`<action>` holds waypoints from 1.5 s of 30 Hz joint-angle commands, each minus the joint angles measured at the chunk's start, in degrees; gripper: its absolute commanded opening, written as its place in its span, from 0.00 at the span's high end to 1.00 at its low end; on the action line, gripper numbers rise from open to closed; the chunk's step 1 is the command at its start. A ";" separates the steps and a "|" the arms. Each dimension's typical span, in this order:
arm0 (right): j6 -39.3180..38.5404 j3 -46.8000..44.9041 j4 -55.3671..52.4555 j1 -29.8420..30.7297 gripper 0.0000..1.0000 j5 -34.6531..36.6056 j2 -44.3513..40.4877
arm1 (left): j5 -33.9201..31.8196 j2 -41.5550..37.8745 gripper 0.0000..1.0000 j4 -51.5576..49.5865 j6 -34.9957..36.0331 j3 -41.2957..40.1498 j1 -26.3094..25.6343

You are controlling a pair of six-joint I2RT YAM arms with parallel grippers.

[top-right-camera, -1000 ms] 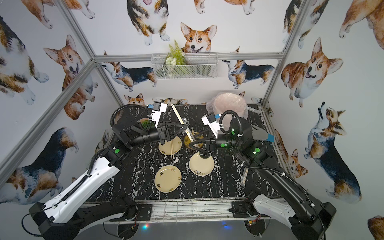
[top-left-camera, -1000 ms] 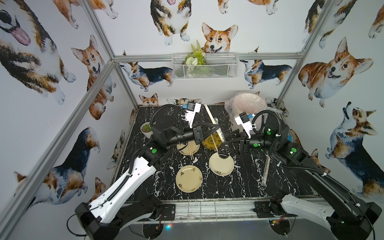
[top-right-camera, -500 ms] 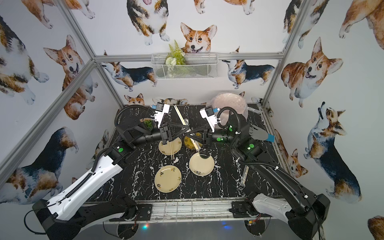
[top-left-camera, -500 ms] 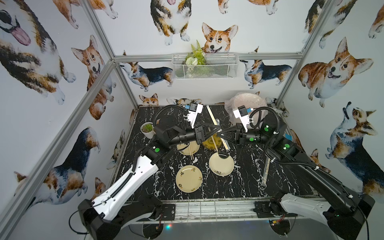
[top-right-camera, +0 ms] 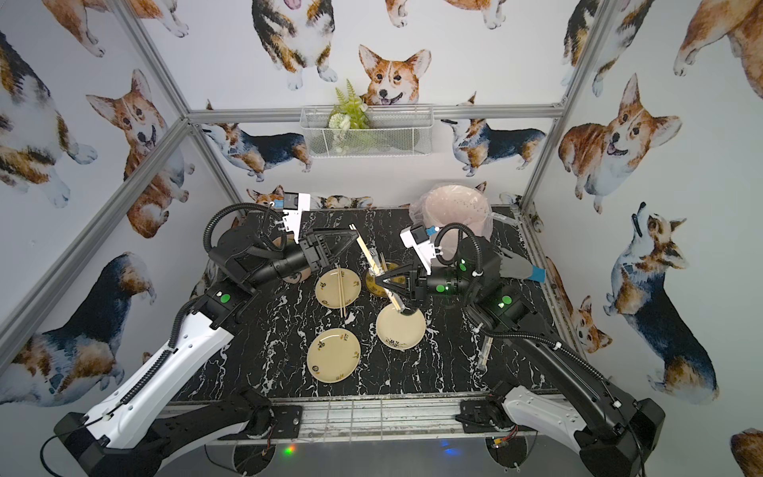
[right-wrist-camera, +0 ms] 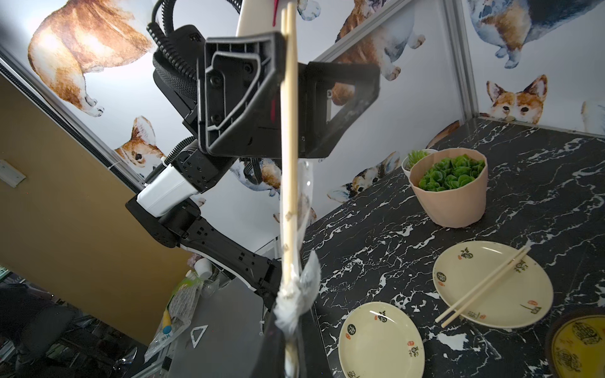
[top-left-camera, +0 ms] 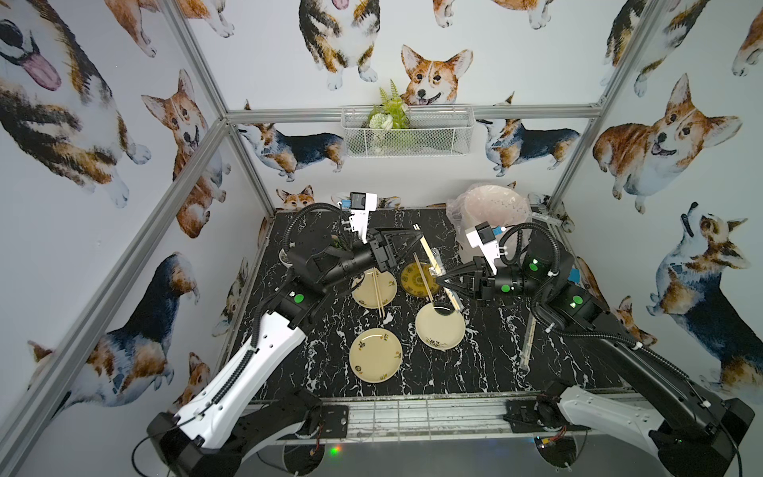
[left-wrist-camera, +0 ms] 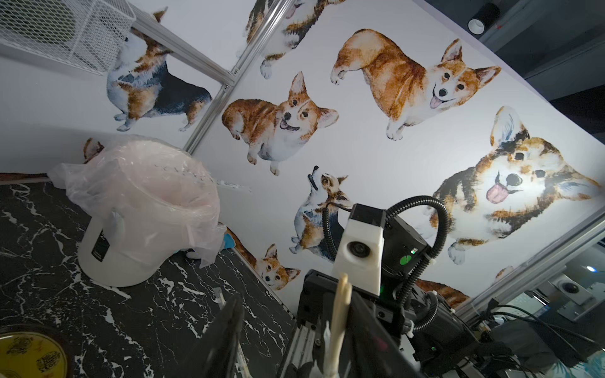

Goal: Remove the packaging of disposable chopsticks
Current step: Remove the packet bag from the disposable chopsticks.

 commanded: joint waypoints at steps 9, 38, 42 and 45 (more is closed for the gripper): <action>-0.69 0.41 -0.17 0.13 1.00 -0.97 0.51 | 7.43 1.04 0.73 8.67 -5.13 -0.26 0.10; -7.31 -5.52 -14.52 0.13 1.00 -2.39 -2.66 | -2.22 -4.11 1.00 7.48 -9.15 0.75 11.10; -8.04 -5.43 -16.08 0.13 1.00 -1.91 -3.16 | -2.02 -3.68 1.00 8.47 -9.63 1.34 11.63; -9.33 -5.13 -18.82 0.13 1.00 -1.32 -2.98 | -2.19 -4.40 1.00 6.75 -8.27 2.73 13.11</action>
